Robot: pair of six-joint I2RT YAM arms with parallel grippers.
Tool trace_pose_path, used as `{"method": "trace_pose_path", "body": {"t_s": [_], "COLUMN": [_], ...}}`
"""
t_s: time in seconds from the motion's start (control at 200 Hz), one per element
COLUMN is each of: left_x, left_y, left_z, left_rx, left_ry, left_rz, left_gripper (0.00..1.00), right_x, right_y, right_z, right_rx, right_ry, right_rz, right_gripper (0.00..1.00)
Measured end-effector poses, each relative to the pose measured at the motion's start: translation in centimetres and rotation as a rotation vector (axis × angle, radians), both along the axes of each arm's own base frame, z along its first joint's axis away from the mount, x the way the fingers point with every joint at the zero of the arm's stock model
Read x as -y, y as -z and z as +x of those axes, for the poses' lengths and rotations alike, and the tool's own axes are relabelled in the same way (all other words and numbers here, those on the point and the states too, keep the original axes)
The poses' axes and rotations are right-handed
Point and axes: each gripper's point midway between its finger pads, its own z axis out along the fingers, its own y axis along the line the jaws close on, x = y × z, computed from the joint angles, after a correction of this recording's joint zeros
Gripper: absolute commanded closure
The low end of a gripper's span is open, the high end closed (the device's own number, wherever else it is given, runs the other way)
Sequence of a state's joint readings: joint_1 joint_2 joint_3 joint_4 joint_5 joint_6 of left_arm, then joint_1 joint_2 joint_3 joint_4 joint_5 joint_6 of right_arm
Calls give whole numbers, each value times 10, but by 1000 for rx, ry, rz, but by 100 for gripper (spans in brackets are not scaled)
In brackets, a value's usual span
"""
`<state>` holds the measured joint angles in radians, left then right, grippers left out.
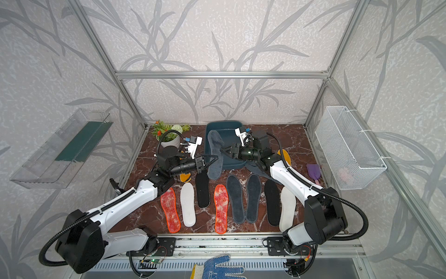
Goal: Put the insoles into the storage box
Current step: Pick up the insole from the center of the board.
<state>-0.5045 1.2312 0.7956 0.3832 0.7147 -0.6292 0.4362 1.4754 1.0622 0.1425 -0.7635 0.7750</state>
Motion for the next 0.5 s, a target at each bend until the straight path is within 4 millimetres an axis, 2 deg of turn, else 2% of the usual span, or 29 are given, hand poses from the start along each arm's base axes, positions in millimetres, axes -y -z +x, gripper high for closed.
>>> {"method": "trace_pose_path", "body": {"t_s": [0.26, 0.34, 0.5], "left_x": [2, 2, 3], "left_y": [-7, -9, -8], "left_z": [-2, -2, 0], "left_rx": [14, 19, 23], "left_ry": [18, 18, 18], "left_rz": [-25, -31, -33], "left_gripper": [100, 100, 100], "right_x": [-6, -8, -11], "right_y": [-17, -23, -31], "right_z": [-2, -1, 0], "right_rx": [6, 11, 5], "right_ry": [-28, -37, -49], "right_rz": [105, 138, 191], "right_gripper": [61, 66, 95]}}
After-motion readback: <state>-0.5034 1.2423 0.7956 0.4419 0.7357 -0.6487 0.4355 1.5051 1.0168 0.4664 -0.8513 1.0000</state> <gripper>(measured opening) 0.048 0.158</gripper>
